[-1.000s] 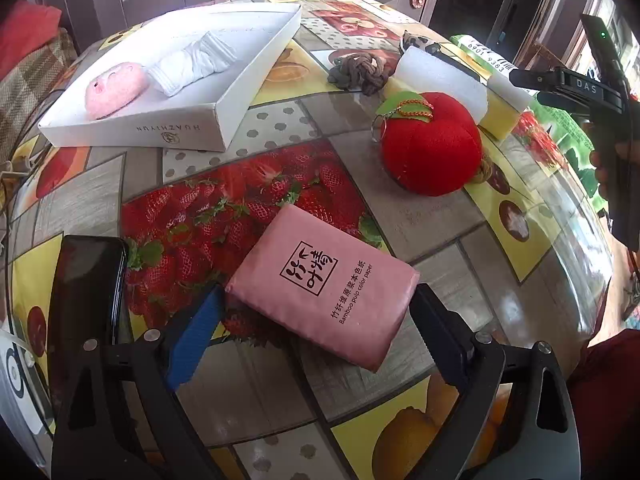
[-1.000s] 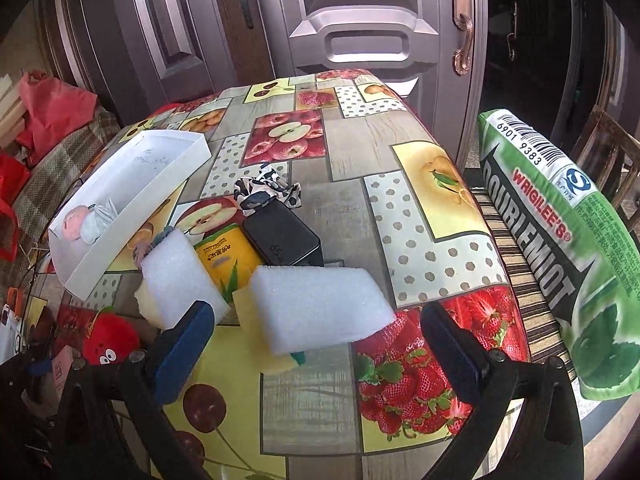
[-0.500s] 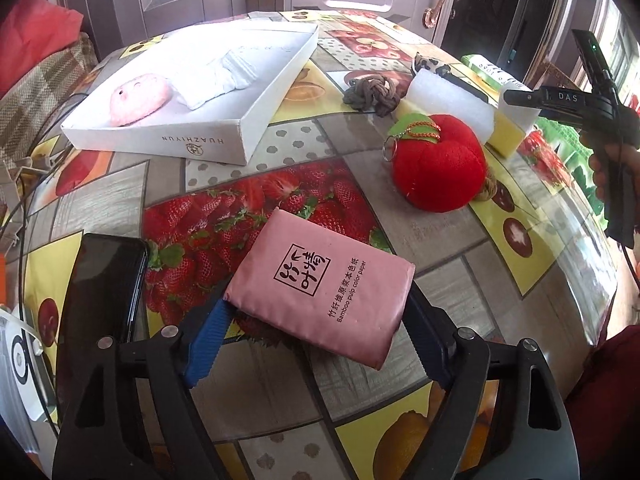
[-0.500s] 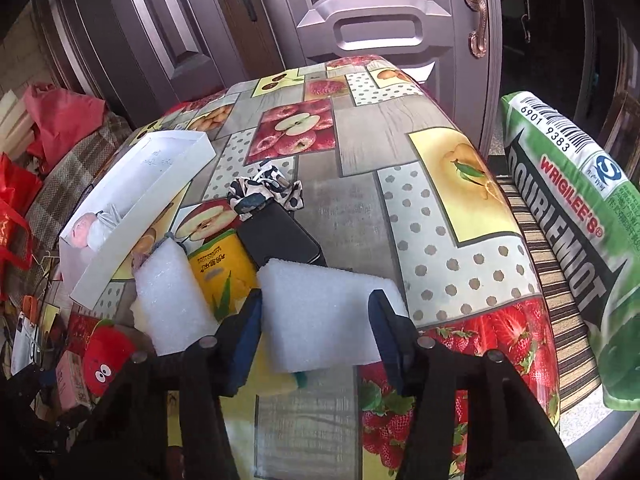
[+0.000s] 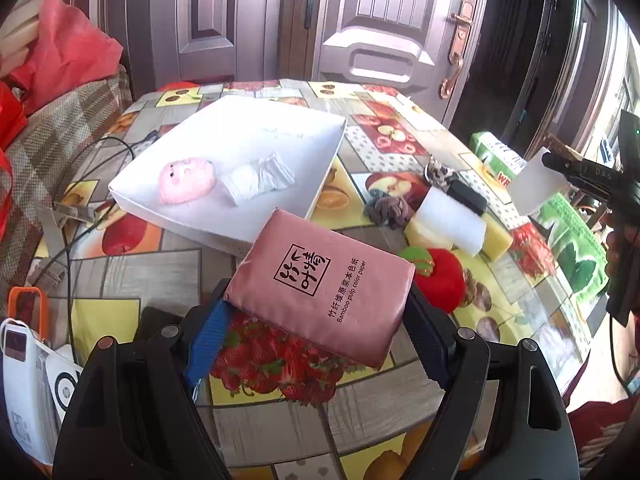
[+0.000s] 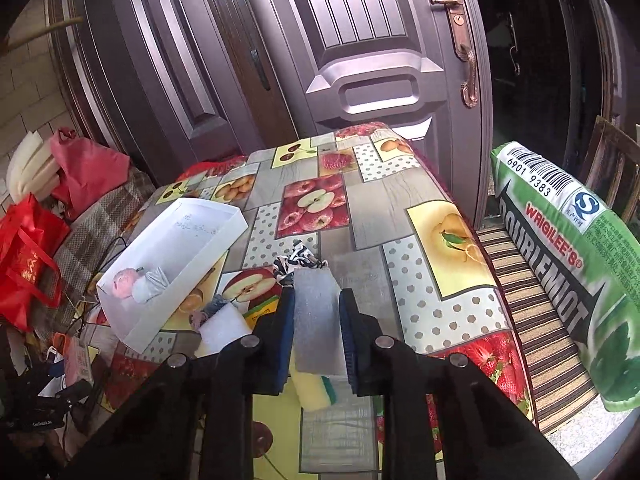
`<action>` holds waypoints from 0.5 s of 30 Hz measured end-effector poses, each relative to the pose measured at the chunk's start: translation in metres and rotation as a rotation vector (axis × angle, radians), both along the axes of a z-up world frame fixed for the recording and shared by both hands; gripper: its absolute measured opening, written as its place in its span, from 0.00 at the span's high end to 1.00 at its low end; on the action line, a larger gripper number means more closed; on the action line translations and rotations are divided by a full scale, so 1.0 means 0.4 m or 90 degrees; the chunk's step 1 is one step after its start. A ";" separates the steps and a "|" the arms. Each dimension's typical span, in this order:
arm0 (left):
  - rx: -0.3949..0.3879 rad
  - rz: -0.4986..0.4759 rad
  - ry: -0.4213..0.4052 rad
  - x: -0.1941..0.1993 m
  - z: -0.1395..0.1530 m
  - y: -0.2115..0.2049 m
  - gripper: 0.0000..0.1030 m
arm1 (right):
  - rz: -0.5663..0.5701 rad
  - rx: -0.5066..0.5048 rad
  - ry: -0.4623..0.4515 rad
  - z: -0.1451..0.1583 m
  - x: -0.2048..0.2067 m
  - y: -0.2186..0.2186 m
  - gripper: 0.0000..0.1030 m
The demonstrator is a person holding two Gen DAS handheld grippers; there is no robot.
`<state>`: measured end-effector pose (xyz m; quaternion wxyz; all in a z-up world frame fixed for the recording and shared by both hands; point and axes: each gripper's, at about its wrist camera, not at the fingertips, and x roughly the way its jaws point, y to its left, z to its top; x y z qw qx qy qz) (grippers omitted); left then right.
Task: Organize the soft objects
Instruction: 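Carry the tissue packet and foam block over the white box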
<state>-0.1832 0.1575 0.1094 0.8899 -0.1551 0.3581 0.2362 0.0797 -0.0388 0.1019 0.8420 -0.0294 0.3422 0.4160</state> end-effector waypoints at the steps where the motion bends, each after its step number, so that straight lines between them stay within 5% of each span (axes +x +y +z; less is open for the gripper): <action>1: 0.009 0.004 -0.005 0.002 0.022 0.003 0.20 | 0.007 0.015 -0.008 0.025 -0.012 0.000 0.80; 15: 0.089 0.039 -0.057 0.012 0.191 0.054 0.20 | 0.145 0.115 -0.090 0.204 -0.172 0.110 0.80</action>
